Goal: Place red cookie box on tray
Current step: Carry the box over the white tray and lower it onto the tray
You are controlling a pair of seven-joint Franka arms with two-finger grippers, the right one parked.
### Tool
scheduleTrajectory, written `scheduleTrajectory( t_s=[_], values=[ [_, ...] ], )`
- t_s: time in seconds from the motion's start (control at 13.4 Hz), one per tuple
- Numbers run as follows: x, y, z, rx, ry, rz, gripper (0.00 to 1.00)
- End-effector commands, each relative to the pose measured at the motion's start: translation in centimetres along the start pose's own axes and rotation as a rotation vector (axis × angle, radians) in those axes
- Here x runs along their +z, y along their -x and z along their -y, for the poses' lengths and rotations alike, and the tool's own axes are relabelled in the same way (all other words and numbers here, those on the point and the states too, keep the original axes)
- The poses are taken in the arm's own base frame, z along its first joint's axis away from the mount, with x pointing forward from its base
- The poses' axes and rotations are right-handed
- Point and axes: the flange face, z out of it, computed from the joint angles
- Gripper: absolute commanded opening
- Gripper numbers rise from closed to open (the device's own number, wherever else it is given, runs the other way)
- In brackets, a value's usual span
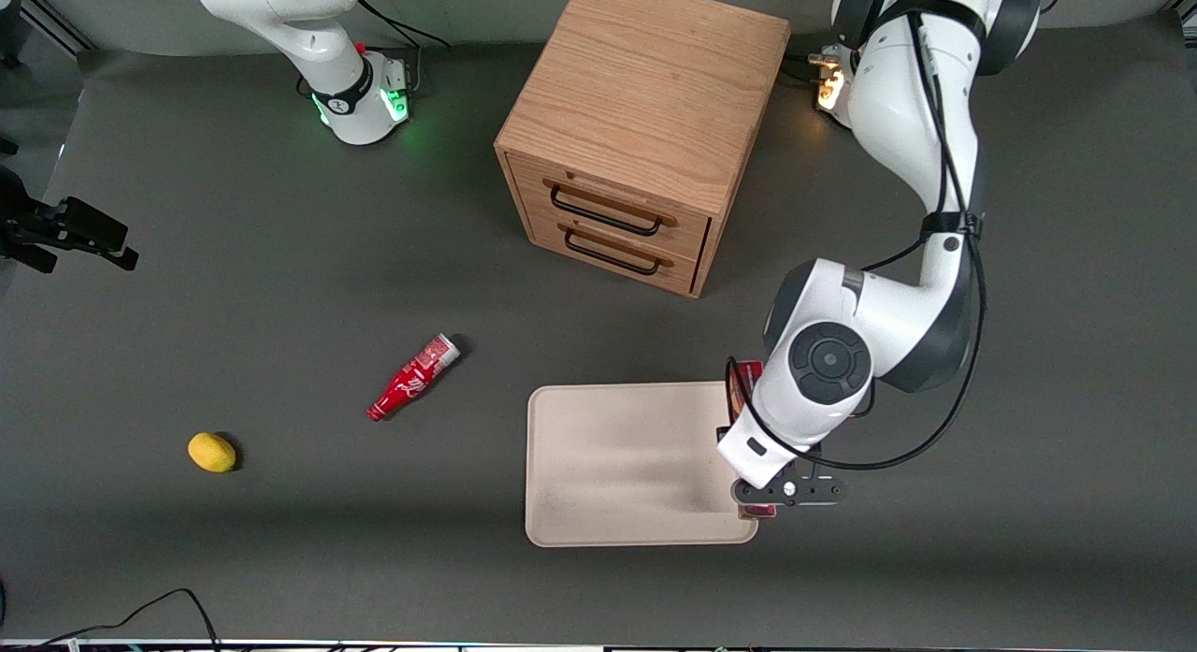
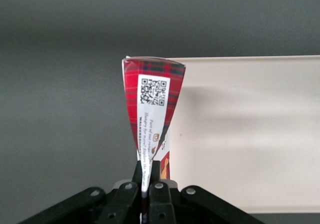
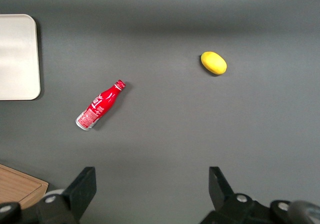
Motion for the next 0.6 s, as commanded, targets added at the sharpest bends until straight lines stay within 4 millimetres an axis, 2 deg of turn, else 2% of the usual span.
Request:
scheduleTrajectory(
  t_s=[0.0,0.3,0.52],
  values=[
    [1.6,0.4,-2.5,-0.037,-0.007,-0.034,0.00],
    [4.6,1.0,-4.0,-0.027,0.000,-0.053,0.00],
    [6.7,1.2,-4.3,-0.014,0.009,-0.067,0.00]
  ],
)
